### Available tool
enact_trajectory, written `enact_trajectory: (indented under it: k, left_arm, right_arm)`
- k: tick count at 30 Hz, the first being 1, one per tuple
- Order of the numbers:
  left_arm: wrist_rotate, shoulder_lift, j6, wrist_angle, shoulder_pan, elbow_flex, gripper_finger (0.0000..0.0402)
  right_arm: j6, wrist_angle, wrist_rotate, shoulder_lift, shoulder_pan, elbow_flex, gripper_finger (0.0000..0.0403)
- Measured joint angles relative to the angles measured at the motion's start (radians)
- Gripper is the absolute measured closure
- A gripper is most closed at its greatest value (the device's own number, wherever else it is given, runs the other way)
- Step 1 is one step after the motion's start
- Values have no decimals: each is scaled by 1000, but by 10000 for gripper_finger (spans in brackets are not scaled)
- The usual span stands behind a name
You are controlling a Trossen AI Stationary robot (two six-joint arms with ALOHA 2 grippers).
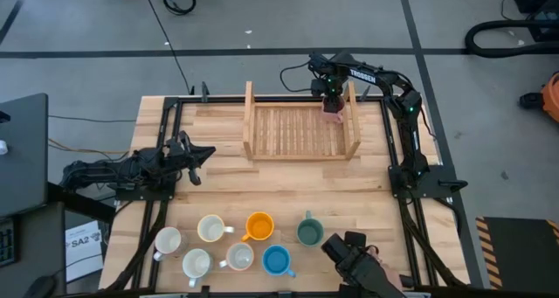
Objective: Place coffee mugs
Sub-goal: Put the pink mug on the shelf, then put the green mug on the shelf
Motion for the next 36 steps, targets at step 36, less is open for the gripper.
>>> enact_trajectory:
  k: [36]
  left_arm:
    - [0,0,0,0,0,0,372]
  right_arm:
    - [223,-8,-159,-440,192,2,202]
